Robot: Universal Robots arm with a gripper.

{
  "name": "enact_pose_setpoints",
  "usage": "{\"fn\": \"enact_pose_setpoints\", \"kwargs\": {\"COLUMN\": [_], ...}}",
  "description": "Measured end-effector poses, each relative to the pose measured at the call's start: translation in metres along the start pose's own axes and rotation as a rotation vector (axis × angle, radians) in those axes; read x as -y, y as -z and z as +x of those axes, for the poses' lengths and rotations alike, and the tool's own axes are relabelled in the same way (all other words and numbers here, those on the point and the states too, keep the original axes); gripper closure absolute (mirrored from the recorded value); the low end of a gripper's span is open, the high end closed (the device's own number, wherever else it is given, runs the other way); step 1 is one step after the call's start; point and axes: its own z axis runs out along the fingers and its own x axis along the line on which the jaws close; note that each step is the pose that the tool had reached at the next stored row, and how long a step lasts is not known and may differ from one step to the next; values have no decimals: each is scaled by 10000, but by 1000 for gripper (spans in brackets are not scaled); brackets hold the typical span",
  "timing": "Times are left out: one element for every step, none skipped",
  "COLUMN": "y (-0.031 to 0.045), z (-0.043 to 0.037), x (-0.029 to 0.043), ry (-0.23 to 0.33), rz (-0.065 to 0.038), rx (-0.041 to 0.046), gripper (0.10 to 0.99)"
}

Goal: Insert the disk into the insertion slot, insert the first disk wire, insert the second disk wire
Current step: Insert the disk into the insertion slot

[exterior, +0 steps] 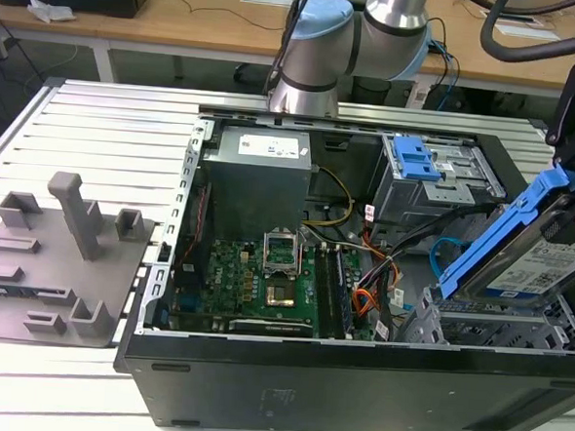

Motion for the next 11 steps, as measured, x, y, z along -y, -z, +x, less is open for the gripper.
{"fn": "enact_pose_setpoints", "kwargs": {"y": [-1, -7, -14, -22, -36, -47, -72, -98, -122, -124, -128], "z": [0, 0, 0, 0, 0, 0, 1, 2, 3, 3, 4], "x": [1, -4, -7, -9, -12, -14, -16, -16, -25, -52, -95], "ry": [2, 2, 1, 2, 0, 0, -3, 0, 4, 4, 2], "rz": [4, 5, 5, 4, 2, 2, 1, 5, 6, 3, 4], "rx": [2, 6, 1, -5, -10, -14, -13, 4, 11, 3, -1], "gripper": [722, 722, 722, 722, 722, 722, 722, 722, 722, 722, 722]}}
